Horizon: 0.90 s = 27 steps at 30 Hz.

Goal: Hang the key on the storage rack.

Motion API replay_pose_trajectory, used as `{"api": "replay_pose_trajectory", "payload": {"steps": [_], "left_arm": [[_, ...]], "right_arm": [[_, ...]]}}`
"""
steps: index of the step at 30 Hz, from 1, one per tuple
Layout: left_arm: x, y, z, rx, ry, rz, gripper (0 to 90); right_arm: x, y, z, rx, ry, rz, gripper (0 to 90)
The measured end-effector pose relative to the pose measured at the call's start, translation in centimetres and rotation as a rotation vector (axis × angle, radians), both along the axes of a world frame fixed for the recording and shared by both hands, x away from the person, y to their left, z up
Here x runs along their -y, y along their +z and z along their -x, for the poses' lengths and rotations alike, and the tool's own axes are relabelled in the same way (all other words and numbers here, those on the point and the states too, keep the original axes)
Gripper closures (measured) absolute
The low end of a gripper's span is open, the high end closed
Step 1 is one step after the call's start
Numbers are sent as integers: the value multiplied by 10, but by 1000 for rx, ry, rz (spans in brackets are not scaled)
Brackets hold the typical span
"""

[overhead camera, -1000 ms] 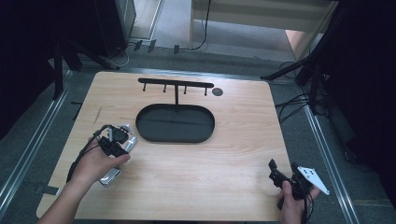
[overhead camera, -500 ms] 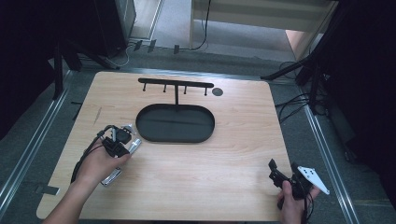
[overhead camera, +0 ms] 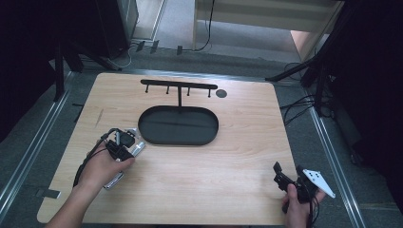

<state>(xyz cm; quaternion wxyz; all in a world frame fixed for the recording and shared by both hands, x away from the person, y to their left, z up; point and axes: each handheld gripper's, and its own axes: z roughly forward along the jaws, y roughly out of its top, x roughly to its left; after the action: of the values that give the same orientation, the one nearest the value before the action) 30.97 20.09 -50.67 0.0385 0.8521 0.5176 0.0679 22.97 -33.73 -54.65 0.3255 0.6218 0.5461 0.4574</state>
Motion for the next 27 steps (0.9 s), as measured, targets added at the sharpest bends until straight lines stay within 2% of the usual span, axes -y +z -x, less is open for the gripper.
{"api": "replay_pose_trajectory", "payload": {"steps": [2,4,5,6,10,12,14,15,16,18,19,20,21,23,24,25,26,27], "left_arm": [[-1,-1,-1,6,0,-13,625],[-1,0,-2,8,4,-12,697],[-2,0,-1,7,-3,-16,697],[-2,0,0,11,-12,-2,745],[-4,0,2,27,-13,21,752],[-7,-1,5,55,-15,53,753],[-8,0,5,65,-18,58,753],[-11,2,9,95,-14,85,754],[-11,2,9,95,-14,85,754],[-14,8,12,139,-16,99,754],[-17,14,14,175,-10,127,754],[-17,14,14,175,-10,127,755],[-19,20,17,224,-5,152,755],[-22,26,20,259,-10,175,755],[-22,26,20,259,-10,175,756],[-23,31,23,299,-15,193,756],[-23,31,23,299,-15,193,756],[-24,36,26,334,-18,213,756]], "right_arm": [[0,0,0,-1,0,-2,87],[0,0,0,-4,-2,-5,87],[0,0,0,-4,-2,-5,87],[0,0,0,-5,-2,-5,87],[0,0,0,-5,-1,-3,87],[0,0,0,-5,-2,-5,87],[0,0,0,-5,-2,-5,87],[0,0,0,-5,-3,-5,87],[0,0,0,-4,-2,-5,87],[0,0,0,-5,-2,-5,87],[0,0,0,-6,-2,-5,87],[0,0,0,-6,-2,-5,87],[0,0,0,-5,-2,-5,87],[0,0,0,-5,-2,-5,87],[0,0,0,-5,-2,-5,87],[0,0,0,-5,-2,-5,87],[0,0,0,-5,-2,-5,87],[0,0,0,-5,-3,-4,87]]}}
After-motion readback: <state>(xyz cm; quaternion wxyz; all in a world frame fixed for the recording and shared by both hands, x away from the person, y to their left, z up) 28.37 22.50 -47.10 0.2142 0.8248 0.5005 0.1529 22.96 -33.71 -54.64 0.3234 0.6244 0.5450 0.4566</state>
